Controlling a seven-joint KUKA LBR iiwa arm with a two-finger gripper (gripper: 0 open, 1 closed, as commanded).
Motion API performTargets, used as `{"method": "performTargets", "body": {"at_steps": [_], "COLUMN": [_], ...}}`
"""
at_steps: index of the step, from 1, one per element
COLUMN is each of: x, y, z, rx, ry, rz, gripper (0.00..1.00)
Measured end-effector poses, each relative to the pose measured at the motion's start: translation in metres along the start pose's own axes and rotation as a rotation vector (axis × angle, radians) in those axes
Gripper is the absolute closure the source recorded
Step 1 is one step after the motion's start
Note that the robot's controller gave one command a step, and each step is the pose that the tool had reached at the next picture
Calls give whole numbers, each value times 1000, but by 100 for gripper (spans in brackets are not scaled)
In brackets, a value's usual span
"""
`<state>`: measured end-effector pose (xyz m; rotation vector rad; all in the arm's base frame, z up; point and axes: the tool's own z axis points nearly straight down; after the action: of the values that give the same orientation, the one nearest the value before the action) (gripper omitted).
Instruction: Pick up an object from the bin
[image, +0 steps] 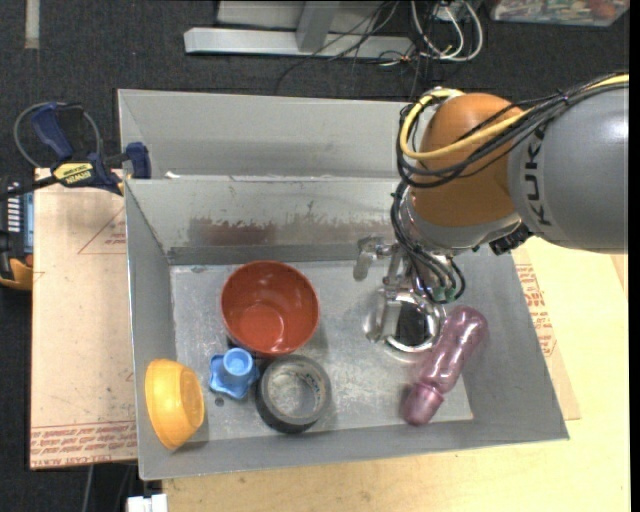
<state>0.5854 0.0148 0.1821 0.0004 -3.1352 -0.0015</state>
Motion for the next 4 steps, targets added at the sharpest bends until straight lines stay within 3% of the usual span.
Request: {"method": "performTargets", "body": {"at_steps": [1,2,3,4], "x": [-2,-54,-20,-51], "y": [0,-96,-76,-91], "z": [-5,114,111,111], "rx": [0,1,-3,-1], "ry": [-8,-6,-20,-17], "rz": [1,-163,-60,-144], "gripper": [0,0,0,0]}}
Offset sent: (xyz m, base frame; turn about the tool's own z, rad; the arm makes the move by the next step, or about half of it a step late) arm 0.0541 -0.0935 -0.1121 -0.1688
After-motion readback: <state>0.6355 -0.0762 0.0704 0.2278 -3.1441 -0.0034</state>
